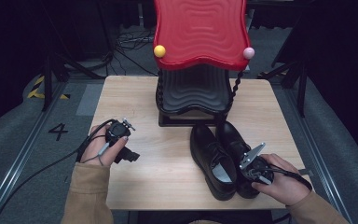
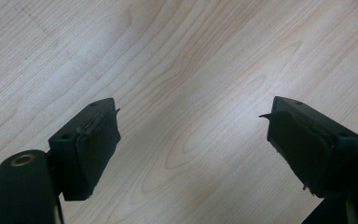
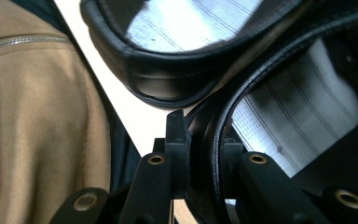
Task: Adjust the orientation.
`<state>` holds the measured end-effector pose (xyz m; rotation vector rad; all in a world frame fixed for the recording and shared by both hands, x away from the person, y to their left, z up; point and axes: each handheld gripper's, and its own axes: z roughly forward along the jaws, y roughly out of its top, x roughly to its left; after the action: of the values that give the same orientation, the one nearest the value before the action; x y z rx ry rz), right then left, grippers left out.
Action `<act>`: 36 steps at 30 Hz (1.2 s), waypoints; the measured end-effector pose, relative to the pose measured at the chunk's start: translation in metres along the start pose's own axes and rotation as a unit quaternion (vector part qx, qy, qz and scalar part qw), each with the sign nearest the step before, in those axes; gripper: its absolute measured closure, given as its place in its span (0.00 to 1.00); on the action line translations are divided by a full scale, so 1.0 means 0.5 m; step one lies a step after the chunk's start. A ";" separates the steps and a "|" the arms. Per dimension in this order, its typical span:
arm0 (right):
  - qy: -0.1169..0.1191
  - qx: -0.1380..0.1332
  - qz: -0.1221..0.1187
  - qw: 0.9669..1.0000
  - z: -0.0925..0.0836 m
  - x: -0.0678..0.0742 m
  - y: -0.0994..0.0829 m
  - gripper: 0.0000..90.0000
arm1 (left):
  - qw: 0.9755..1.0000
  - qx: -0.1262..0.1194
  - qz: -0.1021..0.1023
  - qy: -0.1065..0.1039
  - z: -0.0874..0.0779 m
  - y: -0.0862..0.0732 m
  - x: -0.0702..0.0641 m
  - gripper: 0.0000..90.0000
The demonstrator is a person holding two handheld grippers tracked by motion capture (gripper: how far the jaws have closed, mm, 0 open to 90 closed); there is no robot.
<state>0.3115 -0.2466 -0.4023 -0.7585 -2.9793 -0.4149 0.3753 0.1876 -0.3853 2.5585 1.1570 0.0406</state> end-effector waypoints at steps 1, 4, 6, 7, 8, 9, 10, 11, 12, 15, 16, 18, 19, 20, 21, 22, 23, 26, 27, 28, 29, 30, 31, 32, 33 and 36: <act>-0.003 0.000 0.013 1.000 -0.002 -0.001 -0.002 0.91 | 1.000 -0.001 0.001 -0.001 0.000 0.000 0.000 0.19; -0.007 -0.006 0.040 0.999 -0.006 -0.004 -0.007 0.91 | 1.000 -0.001 -0.001 -0.001 0.000 -0.002 0.002 0.19; -0.019 -0.009 0.055 0.998 -0.003 -0.006 -0.009 0.92 | 1.000 0.000 -0.003 -0.001 -0.001 -0.002 0.002 0.19; -0.016 -0.007 0.064 0.998 0.000 -0.008 -0.009 0.92 | 1.000 -0.002 -0.003 -0.002 -0.001 -0.003 0.002 0.19; -0.010 -0.008 0.069 0.998 0.003 -0.011 -0.009 0.92 | 1.000 -0.003 -0.001 -0.001 -0.002 -0.003 0.002 0.19; -0.005 -0.006 0.071 0.997 0.005 -0.013 -0.009 0.92 | 1.000 -0.003 -0.002 -0.002 -0.002 -0.003 0.002 0.19; -0.004 -0.006 0.072 0.997 0.006 -0.013 -0.008 0.92 | 1.000 -0.003 -0.002 -0.002 -0.001 -0.003 0.002 0.19; -0.006 -0.005 0.070 0.998 0.005 -0.012 -0.008 0.92 | 1.000 0.000 -0.003 -0.001 -0.001 -0.002 0.002 0.19; -0.009 -0.006 0.067 0.998 0.006 -0.010 -0.006 0.92 | 1.000 0.000 -0.003 -0.001 0.001 -0.001 0.001 0.19; -0.005 -0.014 0.066 0.998 0.007 0.000 -0.003 0.89 | 1.000 0.001 0.000 -0.003 0.002 0.000 -0.002 0.19; -0.001 -0.018 0.067 0.998 0.010 0.001 -0.002 0.88 | 1.000 0.001 0.000 -0.003 0.002 0.001 -0.003 0.19; -0.007 -0.020 0.071 0.997 0.007 0.004 0.003 0.86 | 1.000 0.000 0.001 -0.003 0.001 0.000 -0.002 0.19; -0.013 -0.023 0.076 0.997 0.004 0.004 0.004 0.83 | 1.000 0.000 0.001 -0.003 0.001 -0.001 -0.001 0.19; -0.017 -0.025 0.081 0.996 -0.001 0.003 0.005 0.81 | 1.000 0.000 0.000 -0.003 0.000 -0.002 0.000 0.19; -0.021 -0.028 0.083 0.996 -0.005 0.003 0.006 0.80 | 1.000 -0.002 -0.003 -0.001 0.000 -0.004 0.002 0.19; -0.026 -0.032 0.087 0.995 -0.012 0.002 0.006 0.77 | 1.000 -0.002 -0.004 -0.001 0.000 -0.005 0.003 0.19; -0.025 -0.035 0.093 0.995 -0.016 0.002 0.006 0.74 | 1.000 -0.002 -0.004 -0.001 0.000 -0.006 0.003 0.19; -0.020 -0.049 0.111 0.992 -0.031 0.000 0.005 0.71 | 1.000 -0.003 -0.003 -0.002 -0.002 -0.010 0.005 0.19; -0.019 -0.051 0.116 0.992 -0.036 -0.002 0.005 0.70 | 1.000 -0.002 -0.006 -0.002 -0.003 -0.011 0.005 0.19; -0.018 -0.055 0.122 0.991 -0.040 -0.004 0.006 0.68 | 1.000 -0.004 -0.007 -0.002 -0.003 -0.011 0.005 0.19; -0.016 -0.061 0.128 0.990 -0.045 -0.005 0.007 0.66 | 1.000 -0.004 -0.007 -0.001 -0.003 -0.011 0.006 0.19; -0.016 -0.061 0.128 0.990 -0.045 -0.005 0.007 0.66 | 1.000 -0.004 -0.007 -0.001 -0.003 -0.011 0.006 0.19; -0.013 -0.067 0.138 0.988 -0.050 -0.007 0.009 0.65 | 1.000 -0.005 -0.007 -0.001 -0.003 -0.011 0.006 0.19; -0.013 -0.071 0.146 0.987 -0.055 -0.008 0.011 0.63 | 1.000 -0.003 -0.007 -0.002 -0.003 -0.010 0.006 0.19; -0.014 -0.074 0.156 0.985 -0.060 -0.009 0.014 0.63 | 1.000 -0.003 -0.007 -0.001 -0.002 -0.010 0.006 0.19; -0.014 -0.089 0.186 0.978 -0.071 -0.015 0.022 0.59 | 1.000 -0.002 -0.004 -0.001 -0.002 -0.006 0.004 0.19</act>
<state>0.3222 -0.2502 -0.3659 -1.3166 -2.7570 -0.6548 0.3743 0.1911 -0.3856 2.5501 1.1653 0.0383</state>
